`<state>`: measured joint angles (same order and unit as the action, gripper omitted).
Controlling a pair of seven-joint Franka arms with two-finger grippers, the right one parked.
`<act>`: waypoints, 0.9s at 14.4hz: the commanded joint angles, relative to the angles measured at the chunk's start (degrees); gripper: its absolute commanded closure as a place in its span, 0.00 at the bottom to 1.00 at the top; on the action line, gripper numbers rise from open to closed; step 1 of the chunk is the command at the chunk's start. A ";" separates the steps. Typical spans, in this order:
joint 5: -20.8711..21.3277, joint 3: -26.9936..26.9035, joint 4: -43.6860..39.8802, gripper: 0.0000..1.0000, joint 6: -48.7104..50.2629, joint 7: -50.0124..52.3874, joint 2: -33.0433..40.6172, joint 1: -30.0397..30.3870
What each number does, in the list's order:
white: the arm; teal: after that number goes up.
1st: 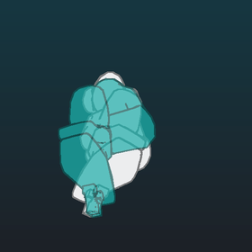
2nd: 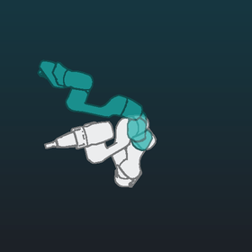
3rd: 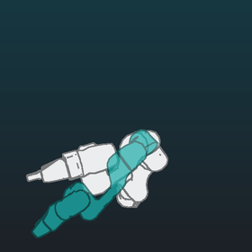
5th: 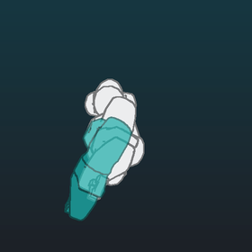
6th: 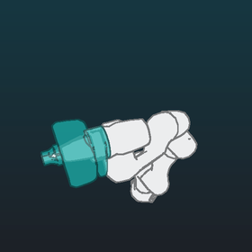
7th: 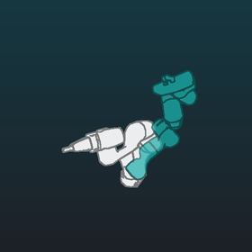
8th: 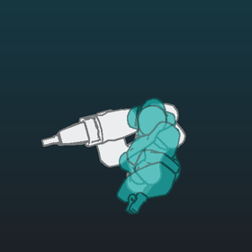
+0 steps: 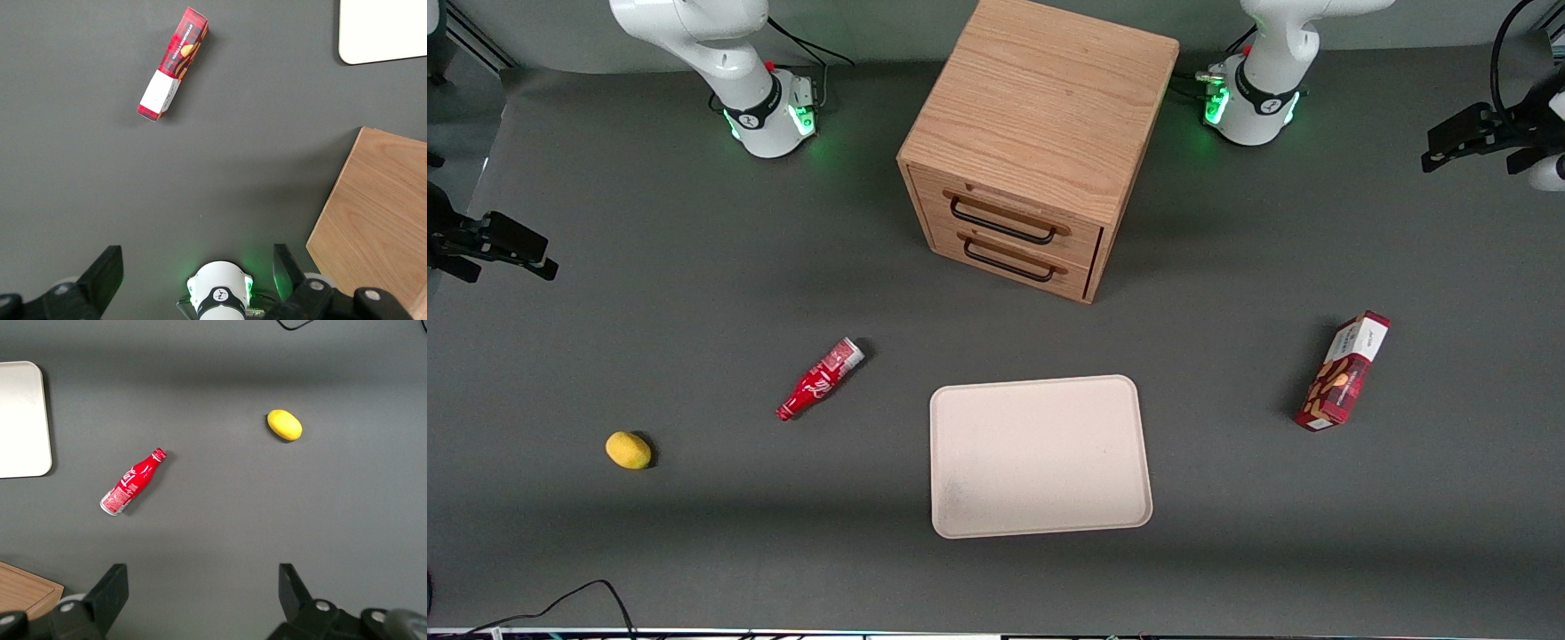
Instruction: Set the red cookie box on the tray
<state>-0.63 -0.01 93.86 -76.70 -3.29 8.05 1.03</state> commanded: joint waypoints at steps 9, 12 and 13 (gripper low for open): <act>0.20 -6.39 -7.55 0.00 0.15 -21.71 -9.08 0.02; 0.02 -7.10 -5.80 0.00 -5.80 -31.40 -15.59 0.46; 0.02 -7.37 -4.14 0.00 -9.22 -33.26 -17.00 0.47</act>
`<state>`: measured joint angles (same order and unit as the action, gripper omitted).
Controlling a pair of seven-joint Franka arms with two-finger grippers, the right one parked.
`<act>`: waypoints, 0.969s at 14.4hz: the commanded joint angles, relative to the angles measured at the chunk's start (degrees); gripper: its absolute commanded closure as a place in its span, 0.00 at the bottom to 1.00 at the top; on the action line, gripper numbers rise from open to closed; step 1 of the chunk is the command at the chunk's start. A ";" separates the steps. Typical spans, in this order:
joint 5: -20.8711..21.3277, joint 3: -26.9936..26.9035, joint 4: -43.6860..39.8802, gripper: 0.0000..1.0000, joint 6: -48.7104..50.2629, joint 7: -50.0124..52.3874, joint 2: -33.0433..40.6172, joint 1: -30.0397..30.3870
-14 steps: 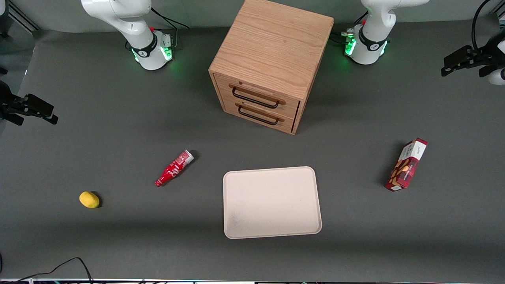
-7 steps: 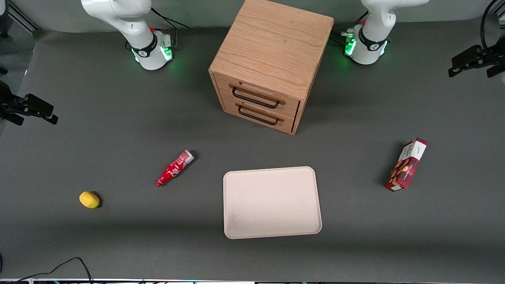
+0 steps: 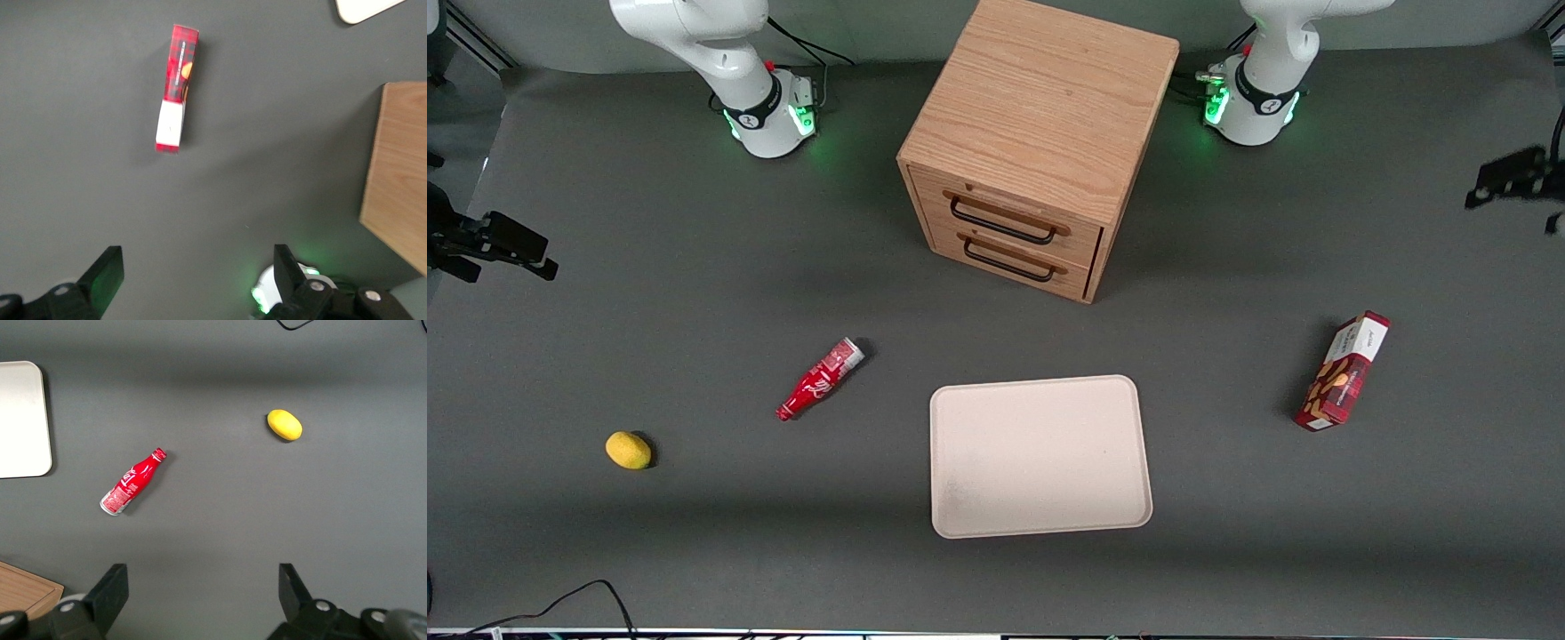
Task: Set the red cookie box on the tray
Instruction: 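Move the open left gripper down over the red plaid cookie box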
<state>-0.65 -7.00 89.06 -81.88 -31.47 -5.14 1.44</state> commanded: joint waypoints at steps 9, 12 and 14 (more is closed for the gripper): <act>-4.62 -0.21 19.57 0.00 -37.37 -10.62 -13.48 -0.04; -4.71 -0.03 22.89 0.00 -44.04 -10.63 -15.16 -0.21; -5.06 0.75 24.84 0.00 -49.67 -10.63 -17.00 -0.21</act>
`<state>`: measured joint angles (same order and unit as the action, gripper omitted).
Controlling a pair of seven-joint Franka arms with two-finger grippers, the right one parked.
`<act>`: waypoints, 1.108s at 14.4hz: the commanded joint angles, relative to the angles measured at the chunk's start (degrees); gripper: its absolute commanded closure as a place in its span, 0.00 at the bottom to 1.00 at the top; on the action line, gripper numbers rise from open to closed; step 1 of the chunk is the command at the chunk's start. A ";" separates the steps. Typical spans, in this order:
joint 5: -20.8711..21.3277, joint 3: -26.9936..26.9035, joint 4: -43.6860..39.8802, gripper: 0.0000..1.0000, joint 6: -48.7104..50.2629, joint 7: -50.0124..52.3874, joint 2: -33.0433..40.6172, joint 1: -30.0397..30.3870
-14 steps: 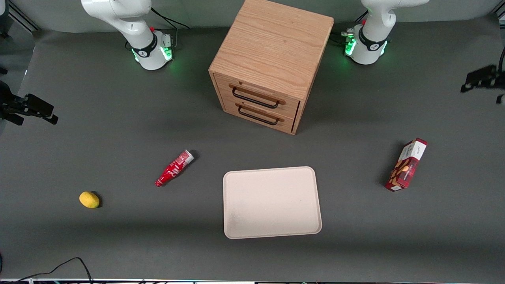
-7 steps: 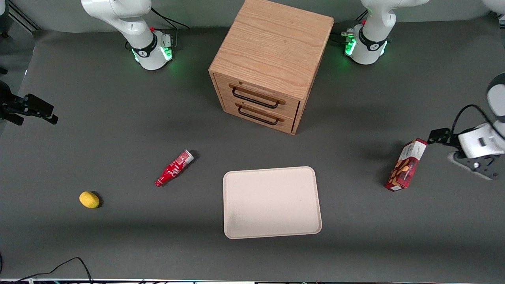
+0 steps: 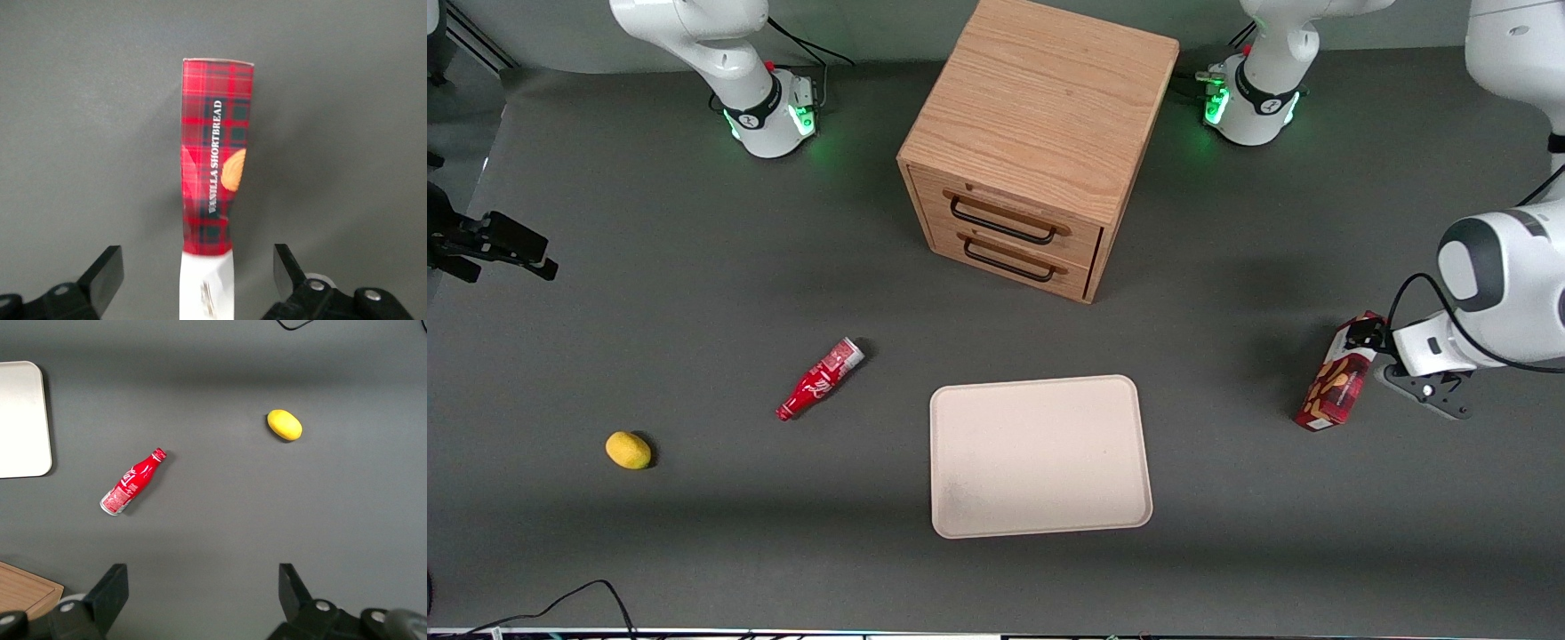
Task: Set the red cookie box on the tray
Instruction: 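Move the open left gripper down over the red plaid cookie box, then close the left gripper on the cookie box's end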
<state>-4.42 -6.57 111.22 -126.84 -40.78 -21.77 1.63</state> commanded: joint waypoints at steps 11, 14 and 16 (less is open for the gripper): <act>-3.75 1.47 3.92 1.00 -10.10 -1.23 -4.07 -0.40; -3.75 1.47 2.70 1.00 -9.05 -1.41 -4.07 -0.31; -3.75 1.38 1.90 1.00 -8.17 -1.58 -3.37 -0.22</act>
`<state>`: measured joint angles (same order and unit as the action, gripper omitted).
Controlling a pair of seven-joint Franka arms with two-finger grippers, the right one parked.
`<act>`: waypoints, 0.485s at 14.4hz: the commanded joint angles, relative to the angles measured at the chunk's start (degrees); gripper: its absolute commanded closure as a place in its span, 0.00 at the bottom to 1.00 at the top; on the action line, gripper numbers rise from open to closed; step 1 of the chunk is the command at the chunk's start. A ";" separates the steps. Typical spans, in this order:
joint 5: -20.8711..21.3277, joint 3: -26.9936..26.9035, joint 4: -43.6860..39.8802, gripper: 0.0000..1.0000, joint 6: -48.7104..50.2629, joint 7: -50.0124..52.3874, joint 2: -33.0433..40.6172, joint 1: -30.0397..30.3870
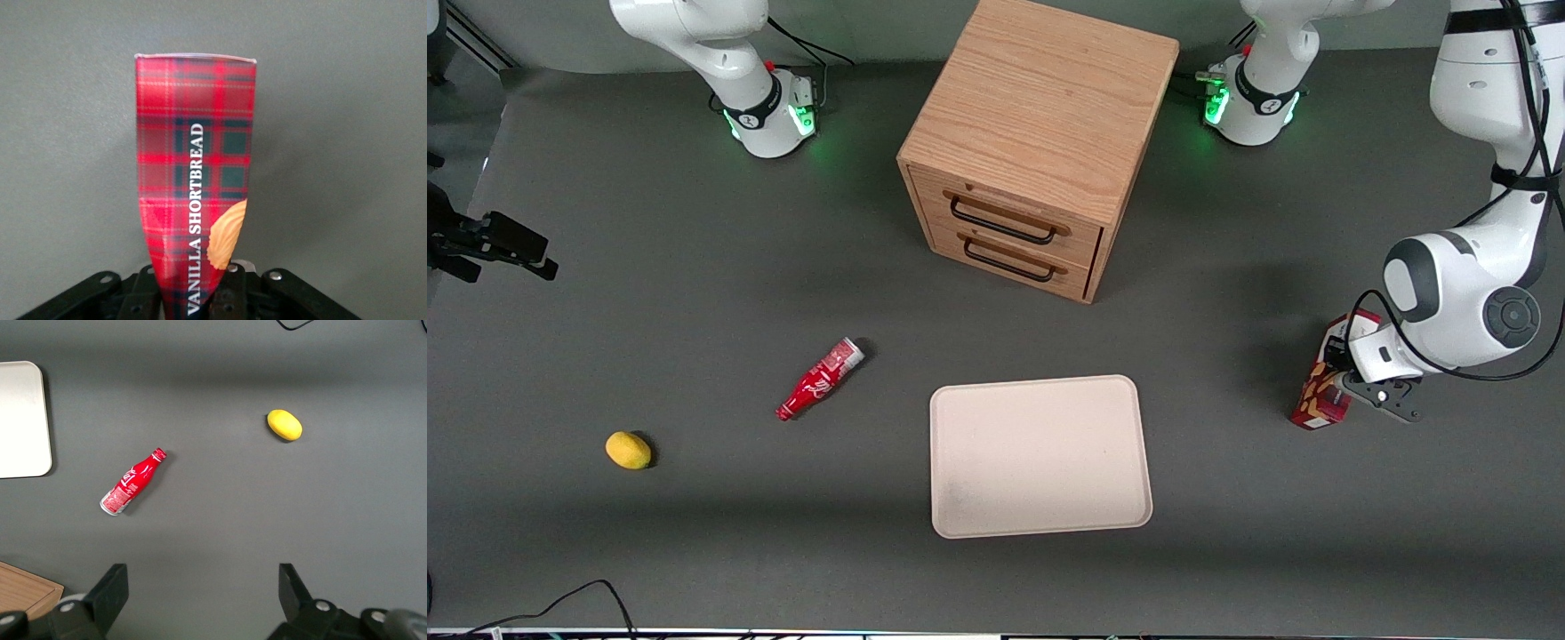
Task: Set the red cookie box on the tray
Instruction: 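Close the left gripper on the cookie box's end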
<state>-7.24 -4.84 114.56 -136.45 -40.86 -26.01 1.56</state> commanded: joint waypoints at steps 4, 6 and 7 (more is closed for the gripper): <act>-1.02 -0.87 -11.25 1.00 18.62 -0.53 3.77 0.02; -0.94 -1.83 -18.19 1.00 29.35 1.39 5.44 0.02; -0.93 -1.84 -21.62 1.00 34.62 2.45 6.23 0.02</act>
<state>-7.72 -6.01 99.41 -111.64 -40.31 -22.06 1.69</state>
